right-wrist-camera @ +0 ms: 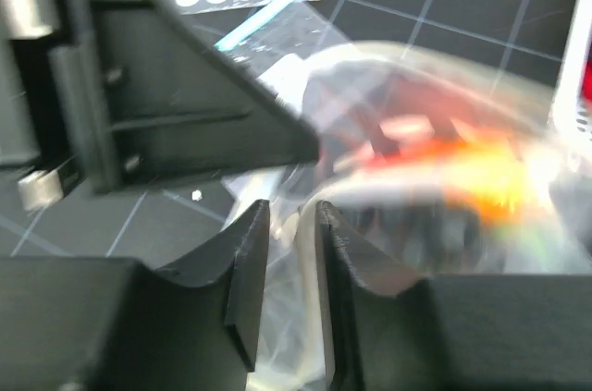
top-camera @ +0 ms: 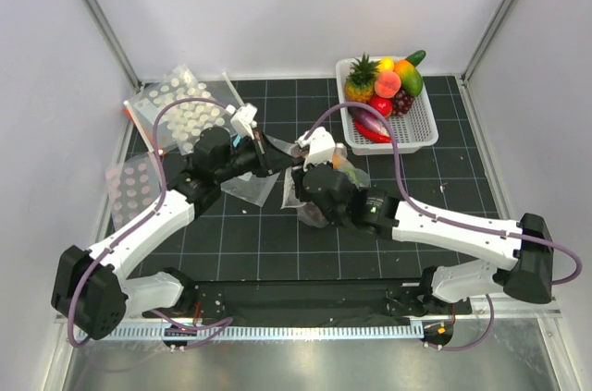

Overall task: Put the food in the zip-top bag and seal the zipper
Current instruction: Adjust the zipper food storage bag at the center of the board.

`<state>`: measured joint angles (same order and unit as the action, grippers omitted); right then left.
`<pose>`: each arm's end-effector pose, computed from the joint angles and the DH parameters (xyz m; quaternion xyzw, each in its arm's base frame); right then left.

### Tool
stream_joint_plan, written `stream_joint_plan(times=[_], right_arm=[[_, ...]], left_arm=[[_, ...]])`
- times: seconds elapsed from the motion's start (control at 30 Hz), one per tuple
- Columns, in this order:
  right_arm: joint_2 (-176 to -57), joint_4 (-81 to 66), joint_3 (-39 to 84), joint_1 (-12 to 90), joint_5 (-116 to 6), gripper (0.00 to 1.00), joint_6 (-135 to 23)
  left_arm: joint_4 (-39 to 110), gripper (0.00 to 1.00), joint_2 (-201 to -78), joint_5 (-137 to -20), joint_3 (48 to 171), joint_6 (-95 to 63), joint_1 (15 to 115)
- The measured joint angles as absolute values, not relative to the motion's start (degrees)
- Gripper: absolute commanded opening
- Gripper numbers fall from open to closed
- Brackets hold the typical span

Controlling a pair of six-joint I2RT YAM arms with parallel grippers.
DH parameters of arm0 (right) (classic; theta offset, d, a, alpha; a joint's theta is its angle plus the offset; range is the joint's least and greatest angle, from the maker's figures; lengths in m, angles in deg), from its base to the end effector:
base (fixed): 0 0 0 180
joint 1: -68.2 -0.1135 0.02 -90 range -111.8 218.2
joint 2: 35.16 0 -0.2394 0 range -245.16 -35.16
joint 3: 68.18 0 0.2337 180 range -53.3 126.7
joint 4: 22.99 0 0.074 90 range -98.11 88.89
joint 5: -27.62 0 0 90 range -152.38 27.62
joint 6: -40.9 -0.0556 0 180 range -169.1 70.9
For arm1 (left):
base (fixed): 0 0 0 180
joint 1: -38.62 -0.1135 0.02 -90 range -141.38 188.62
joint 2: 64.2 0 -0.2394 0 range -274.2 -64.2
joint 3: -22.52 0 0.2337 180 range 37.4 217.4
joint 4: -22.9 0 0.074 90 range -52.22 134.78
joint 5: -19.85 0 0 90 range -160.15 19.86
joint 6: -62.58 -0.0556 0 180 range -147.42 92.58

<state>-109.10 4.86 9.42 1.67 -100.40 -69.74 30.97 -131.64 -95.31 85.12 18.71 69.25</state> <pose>0.1487 0.2565 0.3102 -0.1465 0.8000 0.1560 0.5606 0.2308 -0.1641 0.2871 0.0315 0.7747 -0.5111 0.3710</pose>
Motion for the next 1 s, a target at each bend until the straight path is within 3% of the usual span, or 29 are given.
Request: stream_joint_plan(times=[0.03,0.07,0.17,0.3,0.43,0.77,0.9,1.0], right_arm=[[-109.3,4.5,9.2,1.7,-101.1,0.37,-69.7],[-109.5,4.0,9.1,1.9,-101.9,0.45,-69.6],[-110.5,3.0,9.0,2.1,-104.1,0.83,-70.4],[-110.1,1.7,7.2,2.2,-105.9,0.84,-70.3],[-106.1,0.5,3.5,2.2,-106.7,0.84,-69.0],[-96.7,-0.9,2.4,6.5,-107.7,0.84,-66.4],[-96.3,1.3,2.2,13.0,-106.0,0.84,-68.8],[-94.0,1.6,0.3,19.5,-103.7,0.83,-71.6]], left_arm=[[31.1,0.09,-131.6,-95.8,85.2,18.4,69.3],[31.2,0.09,-131.6,-96.3,85.3,18.1,69.3],[31.8,0.13,-131.6,-96.4,85.5,16.8,69.3],[32.0,0.19,-131.6,-96.3,86.0,15.5,69.3],[32.5,0.43,-131.6,-96.3,86.0,14.8,69.3],[32.7,0.72,-131.6,-94.1,86.1,12.0,72.8],[34.3,0.98,-131.6,-91.9,87.0,8.3,77.1],[34.9,1.0,-131.5,-91.1,88.1,4.7,80.6]])
